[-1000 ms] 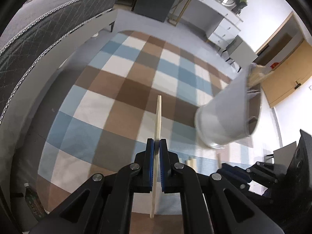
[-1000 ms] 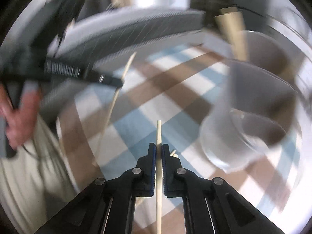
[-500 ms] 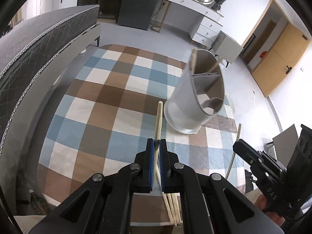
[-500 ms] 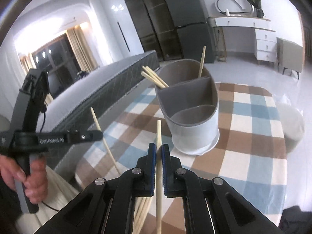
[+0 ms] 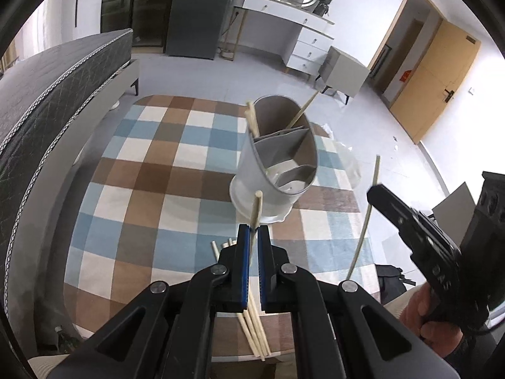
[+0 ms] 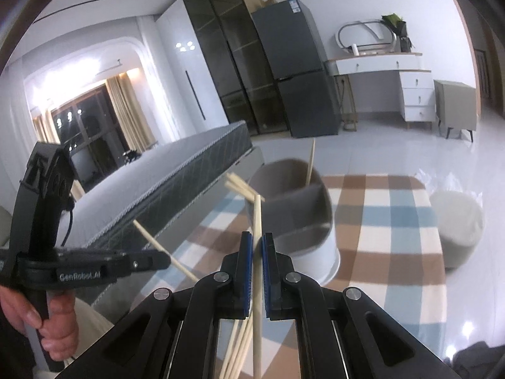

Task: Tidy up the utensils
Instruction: 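Lift both held chopsticks upright toward the grey holder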

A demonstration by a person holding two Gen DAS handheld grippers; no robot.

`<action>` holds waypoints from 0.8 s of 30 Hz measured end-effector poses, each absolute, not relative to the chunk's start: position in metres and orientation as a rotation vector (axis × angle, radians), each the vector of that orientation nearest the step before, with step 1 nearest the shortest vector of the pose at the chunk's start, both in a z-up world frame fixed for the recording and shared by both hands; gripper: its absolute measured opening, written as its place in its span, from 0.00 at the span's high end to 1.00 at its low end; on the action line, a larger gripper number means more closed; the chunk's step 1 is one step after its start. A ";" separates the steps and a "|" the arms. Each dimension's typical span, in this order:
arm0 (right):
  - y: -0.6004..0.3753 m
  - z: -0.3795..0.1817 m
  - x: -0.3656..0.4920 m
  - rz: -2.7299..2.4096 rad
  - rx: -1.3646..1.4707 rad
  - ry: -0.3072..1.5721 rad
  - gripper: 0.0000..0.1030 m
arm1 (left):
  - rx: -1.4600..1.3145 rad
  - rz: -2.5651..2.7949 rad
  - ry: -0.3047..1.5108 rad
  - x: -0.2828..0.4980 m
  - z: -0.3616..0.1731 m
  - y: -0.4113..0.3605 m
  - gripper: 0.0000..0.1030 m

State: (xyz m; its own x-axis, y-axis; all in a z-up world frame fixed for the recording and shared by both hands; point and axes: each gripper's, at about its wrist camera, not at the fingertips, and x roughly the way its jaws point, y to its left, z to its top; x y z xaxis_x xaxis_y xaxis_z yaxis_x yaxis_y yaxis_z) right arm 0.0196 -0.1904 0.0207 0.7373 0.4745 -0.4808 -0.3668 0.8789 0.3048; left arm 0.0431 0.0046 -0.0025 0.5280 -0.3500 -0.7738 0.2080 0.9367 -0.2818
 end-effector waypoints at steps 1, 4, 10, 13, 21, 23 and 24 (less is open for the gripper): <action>-0.191 0.023 0.021 0.463 0.196 0.571 0.95 | -0.161 -0.340 0.956 0.043 0.001 0.003 1.00; -0.196 0.035 0.031 0.448 0.199 0.542 0.95 | -0.158 -0.366 0.946 0.044 0.013 -0.001 1.00; -0.199 0.058 0.051 0.441 0.190 0.503 0.95 | -0.179 -0.419 0.914 0.052 0.034 -0.004 1.00; -0.202 0.058 0.056 0.441 0.208 0.507 0.95 | -0.191 -0.423 0.930 0.058 0.028 0.000 1.00; -0.210 0.038 0.049 0.459 0.243 0.539 0.95 | 0.072 -0.335 1.111 0.079 -0.047 -0.002 0.49; -0.213 0.029 0.046 0.455 0.251 0.553 0.95 | 0.095 -0.325 1.212 0.090 -0.072 -0.003 0.48; -0.214 0.024 0.045 0.452 0.259 0.561 0.95 | 0.062 -0.313 1.271 0.098 -0.086 -0.001 0.48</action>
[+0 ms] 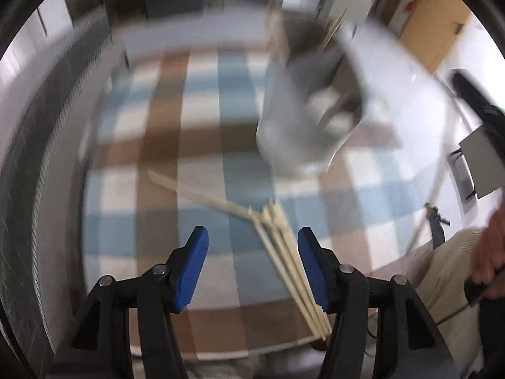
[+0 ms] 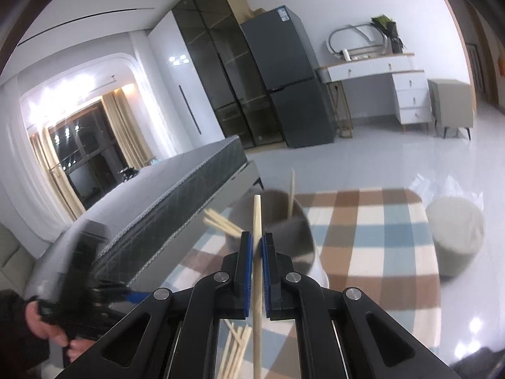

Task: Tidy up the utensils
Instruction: 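Lift both held chopsticks upright toward the grey holder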

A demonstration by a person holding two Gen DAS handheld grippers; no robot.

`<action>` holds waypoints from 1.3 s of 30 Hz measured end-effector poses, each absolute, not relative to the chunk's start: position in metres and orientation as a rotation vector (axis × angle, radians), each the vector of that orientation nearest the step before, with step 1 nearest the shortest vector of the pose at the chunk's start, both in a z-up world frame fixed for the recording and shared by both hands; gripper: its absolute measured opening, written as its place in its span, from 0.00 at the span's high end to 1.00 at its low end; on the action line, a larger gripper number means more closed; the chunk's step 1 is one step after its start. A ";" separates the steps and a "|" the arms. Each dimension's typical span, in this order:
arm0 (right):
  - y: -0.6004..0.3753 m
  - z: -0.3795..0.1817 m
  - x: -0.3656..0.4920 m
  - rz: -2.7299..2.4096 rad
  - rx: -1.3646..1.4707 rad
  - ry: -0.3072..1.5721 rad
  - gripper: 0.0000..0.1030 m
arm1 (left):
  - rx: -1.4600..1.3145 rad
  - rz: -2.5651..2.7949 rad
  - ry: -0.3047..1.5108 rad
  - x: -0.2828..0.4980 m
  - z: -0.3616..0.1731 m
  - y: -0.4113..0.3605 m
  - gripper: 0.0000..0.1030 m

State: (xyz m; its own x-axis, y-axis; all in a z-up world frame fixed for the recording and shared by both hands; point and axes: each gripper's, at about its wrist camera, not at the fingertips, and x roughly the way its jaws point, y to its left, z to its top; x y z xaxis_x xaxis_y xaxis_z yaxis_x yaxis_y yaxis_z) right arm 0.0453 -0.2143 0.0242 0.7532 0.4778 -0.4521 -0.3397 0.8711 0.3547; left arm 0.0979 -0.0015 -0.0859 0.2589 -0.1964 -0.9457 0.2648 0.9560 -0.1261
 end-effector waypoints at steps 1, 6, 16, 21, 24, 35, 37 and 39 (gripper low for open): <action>-0.216 0.019 0.044 0.448 0.267 0.573 0.95 | 0.028 -0.300 1.294 0.102 -0.095 0.002 0.48; -0.223 0.003 0.045 0.434 0.294 0.610 0.95 | -0.154 -0.176 1.349 0.127 -0.135 0.012 0.48; -0.226 -0.005 0.046 0.479 0.315 0.628 0.95 | -0.332 0.059 1.415 0.165 -0.170 0.016 0.49; -0.232 -0.004 0.047 0.494 0.344 0.625 0.95 | -0.213 0.206 1.432 0.175 -0.167 -0.001 0.71; -0.237 -0.005 0.046 0.492 0.361 0.627 0.95 | -0.266 0.252 1.407 0.172 -0.164 0.005 0.94; -0.231 -0.001 0.033 0.476 0.309 0.604 0.95 | -0.332 0.139 1.269 0.111 -0.128 0.023 1.00; -0.227 0.000 0.030 0.471 0.298 0.599 0.95 | -0.366 0.079 1.237 0.092 -0.111 0.027 1.00; -0.222 0.002 0.026 0.466 0.283 0.595 0.95 | -0.378 0.038 1.207 0.078 -0.097 0.034 1.00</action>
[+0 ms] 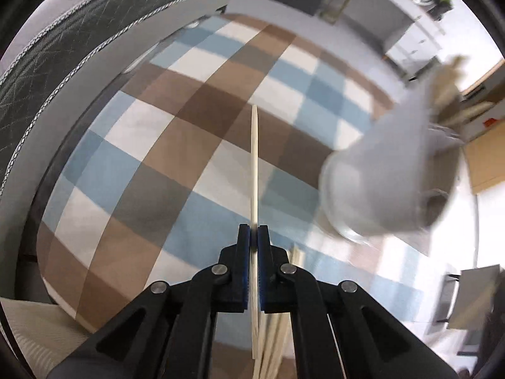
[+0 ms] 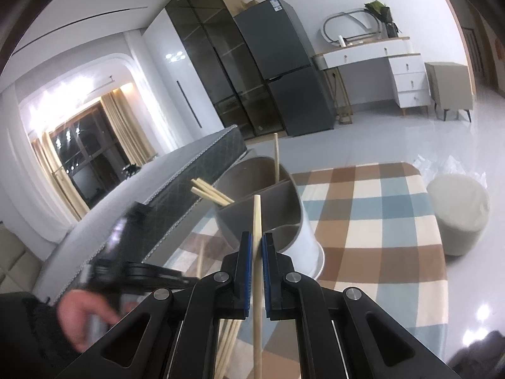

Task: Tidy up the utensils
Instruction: 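Lift both held chopsticks upright toward the grey holder, then raise both chopsticks over the holder and lower them into it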

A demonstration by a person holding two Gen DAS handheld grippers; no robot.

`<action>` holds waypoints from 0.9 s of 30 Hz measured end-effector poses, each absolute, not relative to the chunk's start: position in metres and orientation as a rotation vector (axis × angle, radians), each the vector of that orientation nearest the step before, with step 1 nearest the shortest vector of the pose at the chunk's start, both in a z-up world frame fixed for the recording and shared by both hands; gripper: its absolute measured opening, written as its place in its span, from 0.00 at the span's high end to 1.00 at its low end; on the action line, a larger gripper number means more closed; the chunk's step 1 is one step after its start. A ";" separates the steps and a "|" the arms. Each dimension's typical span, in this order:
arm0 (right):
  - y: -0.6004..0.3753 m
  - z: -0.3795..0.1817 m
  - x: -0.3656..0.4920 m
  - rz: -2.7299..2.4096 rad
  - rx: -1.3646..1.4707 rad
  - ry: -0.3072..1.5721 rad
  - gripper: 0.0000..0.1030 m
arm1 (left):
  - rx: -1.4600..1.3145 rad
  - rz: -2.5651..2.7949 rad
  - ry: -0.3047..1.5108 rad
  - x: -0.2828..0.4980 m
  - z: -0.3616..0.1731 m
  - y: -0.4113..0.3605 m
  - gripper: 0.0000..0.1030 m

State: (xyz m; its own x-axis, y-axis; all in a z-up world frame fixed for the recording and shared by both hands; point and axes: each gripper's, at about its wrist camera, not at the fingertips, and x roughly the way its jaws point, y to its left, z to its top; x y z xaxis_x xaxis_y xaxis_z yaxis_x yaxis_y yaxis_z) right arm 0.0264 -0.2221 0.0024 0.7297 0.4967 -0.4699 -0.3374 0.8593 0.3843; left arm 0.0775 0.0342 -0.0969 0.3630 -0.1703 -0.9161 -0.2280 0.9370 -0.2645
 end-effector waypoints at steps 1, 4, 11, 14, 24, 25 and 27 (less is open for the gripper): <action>-0.221 0.003 0.025 0.464 0.281 0.593 0.95 | -0.381 0.017 1.189 0.073 -0.089 0.034 1.00; -0.213 0.011 0.020 0.459 0.266 0.580 0.95 | -0.384 -0.059 1.109 0.053 -0.057 0.032 1.00; -0.208 0.056 0.019 0.443 0.254 0.468 0.95 | -0.479 -0.195 0.903 0.047 0.004 0.025 1.00; -0.206 0.074 0.029 0.429 0.248 0.425 0.95 | -0.485 -0.217 0.773 0.047 0.034 0.026 1.00; -0.192 0.119 0.097 0.402 0.211 0.264 0.95 | -0.473 -0.242 0.409 0.096 0.082 0.011 1.00; -0.191 0.120 0.107 0.400 0.215 0.254 0.95 | -0.472 -0.236 0.393 0.103 0.079 0.009 1.00; -0.189 0.120 0.129 0.390 0.223 0.250 0.95 | -0.472 -0.234 0.371 0.122 0.069 0.005 1.00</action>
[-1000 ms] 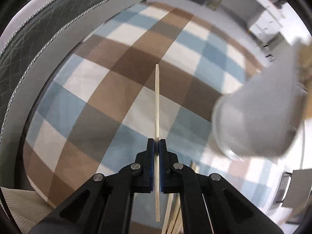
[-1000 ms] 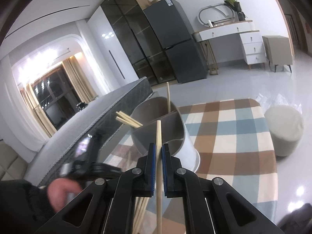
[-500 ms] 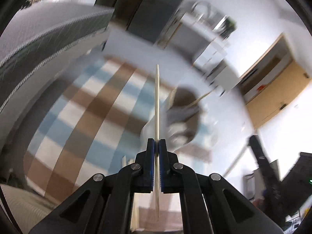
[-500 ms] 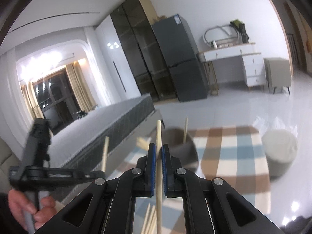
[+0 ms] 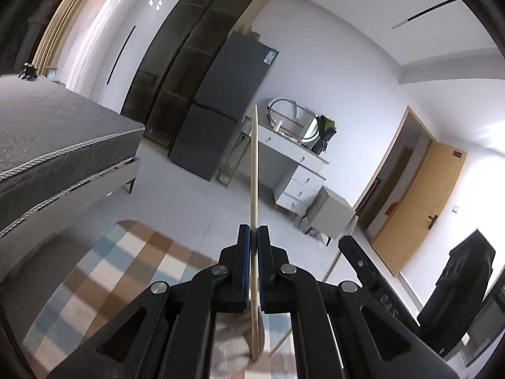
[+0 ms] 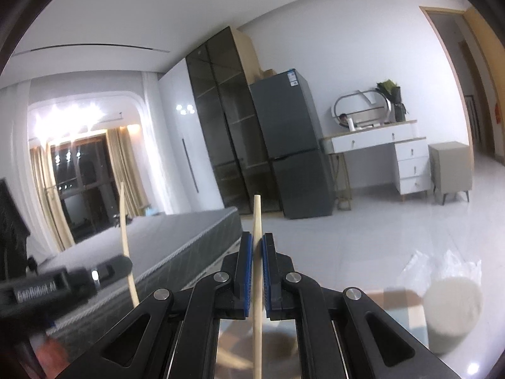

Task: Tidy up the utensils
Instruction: 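Raise both chopsticks over the holder and lower them into it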

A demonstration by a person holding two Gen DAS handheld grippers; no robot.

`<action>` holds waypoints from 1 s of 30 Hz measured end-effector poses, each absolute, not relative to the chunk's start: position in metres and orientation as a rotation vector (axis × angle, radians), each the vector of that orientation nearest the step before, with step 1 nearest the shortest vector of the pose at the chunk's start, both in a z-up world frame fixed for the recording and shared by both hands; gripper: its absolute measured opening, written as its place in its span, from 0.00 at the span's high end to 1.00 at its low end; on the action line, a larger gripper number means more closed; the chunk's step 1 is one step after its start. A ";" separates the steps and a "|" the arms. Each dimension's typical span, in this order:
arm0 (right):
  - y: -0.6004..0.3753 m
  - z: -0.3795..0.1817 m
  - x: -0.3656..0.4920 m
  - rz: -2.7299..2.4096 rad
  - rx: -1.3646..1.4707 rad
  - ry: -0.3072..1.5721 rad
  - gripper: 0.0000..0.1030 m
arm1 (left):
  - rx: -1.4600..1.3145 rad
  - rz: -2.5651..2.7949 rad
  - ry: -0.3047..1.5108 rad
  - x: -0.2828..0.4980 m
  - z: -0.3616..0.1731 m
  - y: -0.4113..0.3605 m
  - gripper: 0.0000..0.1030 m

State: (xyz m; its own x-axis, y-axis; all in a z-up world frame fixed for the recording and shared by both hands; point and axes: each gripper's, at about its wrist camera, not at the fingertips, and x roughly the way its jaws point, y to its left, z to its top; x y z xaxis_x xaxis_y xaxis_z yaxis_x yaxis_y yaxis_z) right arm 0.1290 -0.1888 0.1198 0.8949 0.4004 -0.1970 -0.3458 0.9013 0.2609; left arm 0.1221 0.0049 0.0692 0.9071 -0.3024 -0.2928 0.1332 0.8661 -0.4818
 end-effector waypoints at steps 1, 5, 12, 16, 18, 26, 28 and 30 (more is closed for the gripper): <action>-0.188 0.117 0.141 0.381 0.230 0.253 0.95 | -0.476 -0.232 0.366 0.134 0.062 0.002 1.00; -0.187 0.101 0.175 0.359 0.274 0.272 0.95 | -0.487 -0.228 0.369 0.158 0.045 -0.004 1.00; -0.194 0.068 0.197 0.330 0.360 0.288 0.95 | -0.480 -0.243 0.405 0.184 0.025 -0.010 1.00; -0.197 0.057 0.198 0.335 0.358 0.296 0.95 | -0.444 -0.236 0.402 0.178 0.021 -0.015 1.00; -0.198 0.054 0.196 0.331 0.346 0.295 0.95 | -0.419 -0.231 0.397 0.174 0.019 -0.020 1.00; -0.196 0.048 0.184 0.344 0.285 0.301 0.95 | -0.269 -0.224 0.384 0.159 0.007 -0.042 1.00; -0.197 0.046 0.180 0.356 0.274 0.314 0.95 | -0.261 -0.235 0.393 0.159 0.007 -0.042 1.00; -0.197 0.045 0.176 0.360 0.257 0.324 0.95 | -0.259 -0.233 0.401 0.156 0.008 -0.040 1.00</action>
